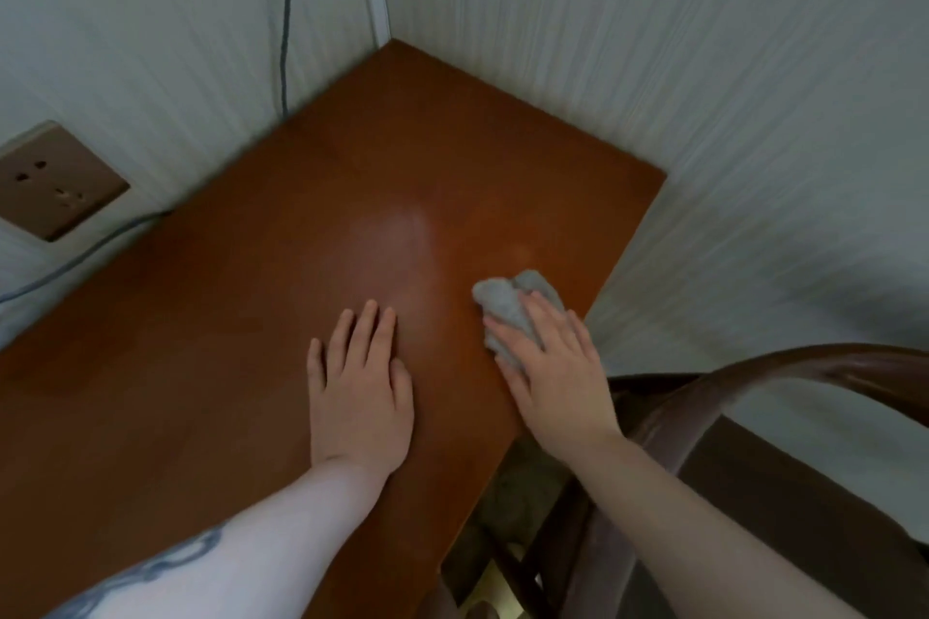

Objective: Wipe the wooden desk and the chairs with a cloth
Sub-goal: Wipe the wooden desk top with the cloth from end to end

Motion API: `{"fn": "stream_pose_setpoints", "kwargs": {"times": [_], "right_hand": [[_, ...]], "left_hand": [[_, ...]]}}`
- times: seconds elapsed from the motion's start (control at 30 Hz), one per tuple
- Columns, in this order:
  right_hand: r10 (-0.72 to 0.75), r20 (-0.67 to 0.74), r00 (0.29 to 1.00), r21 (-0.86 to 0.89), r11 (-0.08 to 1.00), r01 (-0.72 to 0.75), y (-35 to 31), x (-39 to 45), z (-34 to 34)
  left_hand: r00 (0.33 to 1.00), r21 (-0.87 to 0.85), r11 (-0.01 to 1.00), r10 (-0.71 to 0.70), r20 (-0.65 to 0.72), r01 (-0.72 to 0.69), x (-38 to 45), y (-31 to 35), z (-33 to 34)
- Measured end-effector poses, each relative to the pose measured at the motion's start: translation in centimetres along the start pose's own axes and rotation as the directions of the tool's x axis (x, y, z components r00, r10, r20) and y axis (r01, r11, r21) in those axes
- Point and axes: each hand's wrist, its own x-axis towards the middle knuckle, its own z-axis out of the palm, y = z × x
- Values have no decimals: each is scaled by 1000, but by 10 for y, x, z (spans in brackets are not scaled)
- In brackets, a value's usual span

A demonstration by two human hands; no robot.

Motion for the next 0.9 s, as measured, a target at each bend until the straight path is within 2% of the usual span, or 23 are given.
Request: {"fn": "stream_pose_setpoints", "kwargs": {"times": [0.07,0.13,0.23,0.3,0.33,0.4,0.5,0.57,0.6,0.7,0.77,0.8,0.9], "right_hand": [[208,-74,975,47,978,-205,9,28,0],[417,-98,904,92,908,-409,6,62,-1],[685,-133,716,221,725,-653,3,88,-3],[800,-123,587,397,581,-710,-7,76,-1],[828,-104,551,465,530,-709,-21,63,2],[831,-107,546,485,523,-701,-64,27,13],[772,-166,613,429,616,-660,-122,-28,28],[730,-138,670,475,642,-602,-114,-35,29],[737,-114,666,534,611,-584,-102,-30,26],[818,-48,573,658,457,-598,-77,-6,16],[833,-45,551,630,452,-632,-90,-8,15],[823,-53,566,602,479,-639,-104,-18,18],[739,-4,673,635,522,-570,-156,-76,27]], "left_hand": [[1000,9,1000,20,-12,-20,0,1,0],[995,29,995,94,-38,-93,-2,3,-1],[986,17,988,155,-56,-154,-4,3,-3],[987,4,989,150,-61,-150,-5,2,-2],[986,2,988,157,-62,-157,-5,2,-2],[980,-2,981,193,-54,-193,-3,1,-1],[932,-20,932,363,11,-363,-10,0,-1],[864,-54,866,500,55,-497,-30,0,-1],[848,-80,850,525,74,-520,-45,-3,-1],[867,-98,872,488,98,-480,-94,-20,-2],[878,-91,883,467,102,-460,-112,-30,-2],[879,-96,884,465,105,-457,-114,-33,-2],[854,-48,863,505,122,-504,-113,-36,0]]}}
